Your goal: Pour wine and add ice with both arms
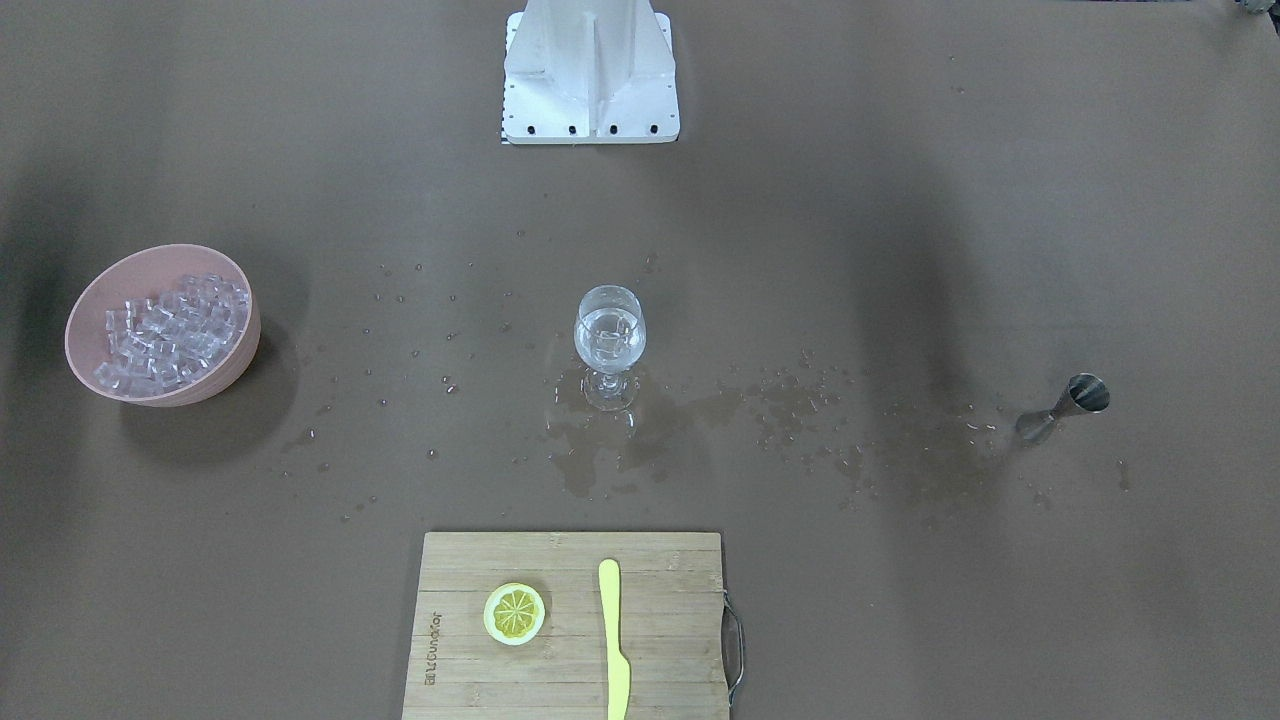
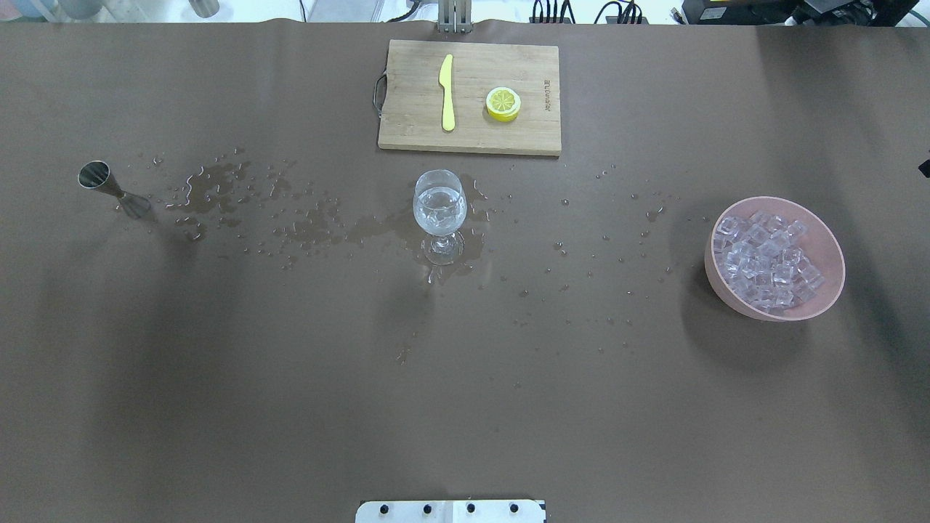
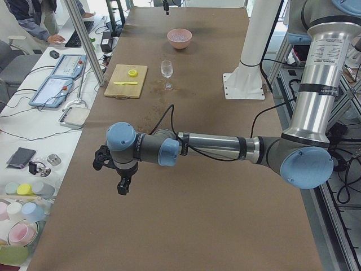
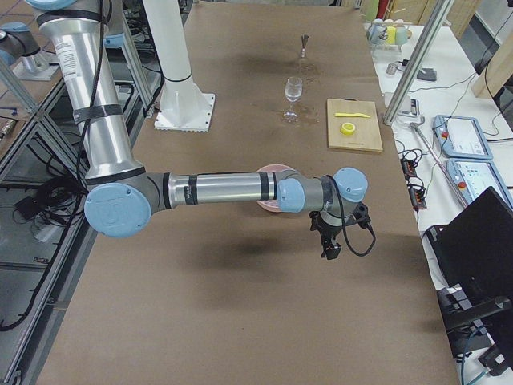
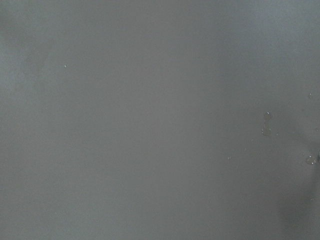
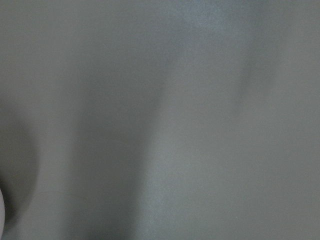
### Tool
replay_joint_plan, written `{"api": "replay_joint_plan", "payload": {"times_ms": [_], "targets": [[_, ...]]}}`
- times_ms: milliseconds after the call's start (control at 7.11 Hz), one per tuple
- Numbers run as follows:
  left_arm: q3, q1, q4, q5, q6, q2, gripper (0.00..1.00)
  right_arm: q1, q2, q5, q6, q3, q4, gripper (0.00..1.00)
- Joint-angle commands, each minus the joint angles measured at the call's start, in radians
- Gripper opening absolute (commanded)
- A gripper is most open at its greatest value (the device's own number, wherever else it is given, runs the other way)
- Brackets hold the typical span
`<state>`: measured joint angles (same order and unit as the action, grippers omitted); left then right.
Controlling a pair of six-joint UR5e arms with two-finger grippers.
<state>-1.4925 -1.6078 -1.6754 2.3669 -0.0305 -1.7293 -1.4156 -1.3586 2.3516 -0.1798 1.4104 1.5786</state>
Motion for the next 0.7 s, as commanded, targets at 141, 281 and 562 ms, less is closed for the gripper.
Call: {"api": "replay_joint_plan", "payload": {"times_ms": [141,281,562], "targets": [[-0.009,0.0,-0.006,0.008,-0.003,0.013,0.98,-0.002,-0.002,0.008,-0.001,0.004,-0.003,1.0],[-0.005,0.0,-0.006,0.003,0.0,0.013,0.98,-0.032,0.025,0.006,-0.003,0.004,-0.005,1.0],[-0.008,0.002,-0.007,0.006,0.0,0.016,0.98,-0.069,0.055,-0.009,-0.004,-0.001,-0.002,1.0]]}}
